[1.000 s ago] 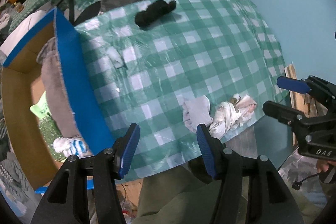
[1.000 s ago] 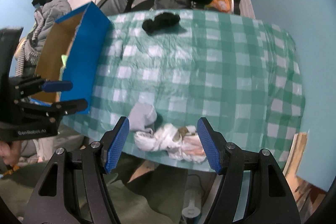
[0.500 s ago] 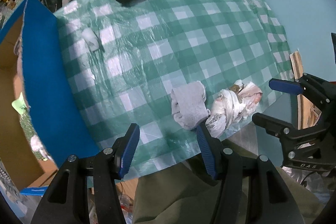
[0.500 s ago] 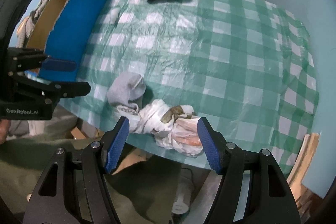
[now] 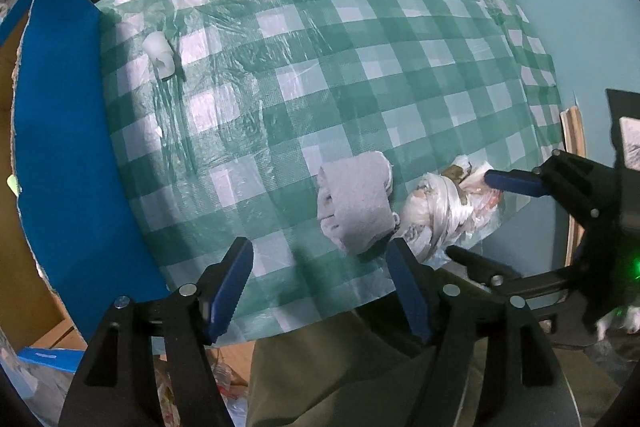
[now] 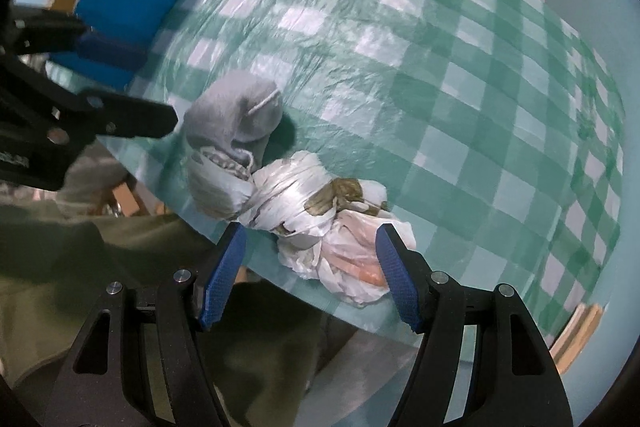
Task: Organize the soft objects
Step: 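Grasp the grey knit glove with the left gripper while the right gripper grasps the white plastic bag bundle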
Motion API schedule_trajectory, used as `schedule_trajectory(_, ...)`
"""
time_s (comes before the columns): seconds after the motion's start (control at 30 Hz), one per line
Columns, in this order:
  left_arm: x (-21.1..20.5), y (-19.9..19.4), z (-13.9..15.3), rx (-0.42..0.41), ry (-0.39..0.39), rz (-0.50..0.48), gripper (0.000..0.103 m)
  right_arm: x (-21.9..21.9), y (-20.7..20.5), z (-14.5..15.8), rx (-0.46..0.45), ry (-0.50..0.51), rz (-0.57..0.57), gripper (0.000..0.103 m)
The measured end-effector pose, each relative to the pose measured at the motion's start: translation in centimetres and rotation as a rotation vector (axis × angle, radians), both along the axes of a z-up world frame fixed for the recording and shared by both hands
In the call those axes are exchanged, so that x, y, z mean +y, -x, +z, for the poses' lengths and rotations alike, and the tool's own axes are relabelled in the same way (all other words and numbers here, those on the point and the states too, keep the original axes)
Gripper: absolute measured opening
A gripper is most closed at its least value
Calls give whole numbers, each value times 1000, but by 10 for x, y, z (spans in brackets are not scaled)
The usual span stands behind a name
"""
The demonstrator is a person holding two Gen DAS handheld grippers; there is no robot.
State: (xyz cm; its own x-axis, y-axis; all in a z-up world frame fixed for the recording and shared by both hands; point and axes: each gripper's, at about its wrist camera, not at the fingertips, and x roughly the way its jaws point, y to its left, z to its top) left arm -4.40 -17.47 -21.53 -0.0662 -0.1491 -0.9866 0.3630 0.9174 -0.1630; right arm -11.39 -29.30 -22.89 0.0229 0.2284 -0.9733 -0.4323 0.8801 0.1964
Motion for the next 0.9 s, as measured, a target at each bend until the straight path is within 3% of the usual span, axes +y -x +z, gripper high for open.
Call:
schedule_trajectory(0.27, -2, -4, -2, 9, 0, 35, 71, 2, -8, -13, -16, 2, 18, 68)
schedule_trajectory(0.33, -2, -6, -2, 11, 2, 44, 71, -2, -12, -13, -17, -9, 1, 56)
schedule_trajectory(0.6, -11, -14, -9, 31, 9, 85, 71, -36, -34, -9, -11, -16, -115, 44)
schedule_trajectory(0.7, -15, -18, -13, 38, 5, 105, 71, -52, -42, -7, -10, -11, -174, 44)
schedule_trajectory(0.8, -24, -22, -19, 47, 4, 108, 81, -72, -51, -7, 8, -22, -251, 44)
schedule_trajectory(0.9, -31, -24, -25, 45, -12, 106, 81, -84, -60, -8, 16, -44, -283, 47)
